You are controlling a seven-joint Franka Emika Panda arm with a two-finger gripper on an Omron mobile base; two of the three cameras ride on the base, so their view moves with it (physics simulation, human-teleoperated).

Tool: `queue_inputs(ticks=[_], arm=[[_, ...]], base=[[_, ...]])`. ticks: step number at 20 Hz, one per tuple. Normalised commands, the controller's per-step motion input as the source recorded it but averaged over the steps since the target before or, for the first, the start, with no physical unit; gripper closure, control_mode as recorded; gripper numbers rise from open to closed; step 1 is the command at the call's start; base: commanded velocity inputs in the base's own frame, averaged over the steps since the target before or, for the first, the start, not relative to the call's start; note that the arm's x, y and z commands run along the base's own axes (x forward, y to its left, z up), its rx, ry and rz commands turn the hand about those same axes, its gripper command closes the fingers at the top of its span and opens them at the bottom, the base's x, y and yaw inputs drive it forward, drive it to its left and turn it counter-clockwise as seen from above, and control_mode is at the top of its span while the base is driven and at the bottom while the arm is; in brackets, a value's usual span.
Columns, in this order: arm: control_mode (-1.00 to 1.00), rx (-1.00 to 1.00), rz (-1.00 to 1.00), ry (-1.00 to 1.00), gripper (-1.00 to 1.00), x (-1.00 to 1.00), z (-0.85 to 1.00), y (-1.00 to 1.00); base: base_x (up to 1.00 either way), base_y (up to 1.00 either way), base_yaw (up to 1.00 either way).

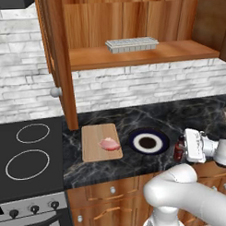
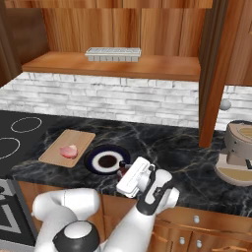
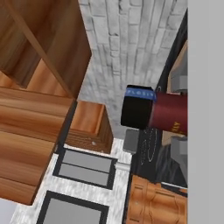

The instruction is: Pick the steak from the plate and place it on the cutting board. Then pick the condiment bottle from the cabinet and place it next to the cutting board.

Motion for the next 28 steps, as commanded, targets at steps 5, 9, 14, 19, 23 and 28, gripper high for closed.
queue_inputs(ticks=[5,9,14,19,23,28], arm=[[-1.00,0.00,0.00,-0.02,1.00,0.03,-0.17,0.00],[-1.00,0.00,0.00,0.00,-1.00,0.02,-0.14,0.00],[-1.00,0.00,0.00,0.00,-1.00,0.00,-0.10,0.00],[-1.00,0.00,0.00,0.00,-1.00,0.00,-0.03,0.00],[-1.00,0.00,0.00,0.00,-1.00,0.00,0.00,-0.01],[-1.00,0.00,0.00,0.00,-1.00,-0.01,0.00,-0.05]], base=[[0.00,0.00,0.00],[0.00,0.00,0.00],[0.00,0.00,0.00],[0.00,0.00,0.00],[0.00,0.00,0.00],[0.00,0.00,0.00]])
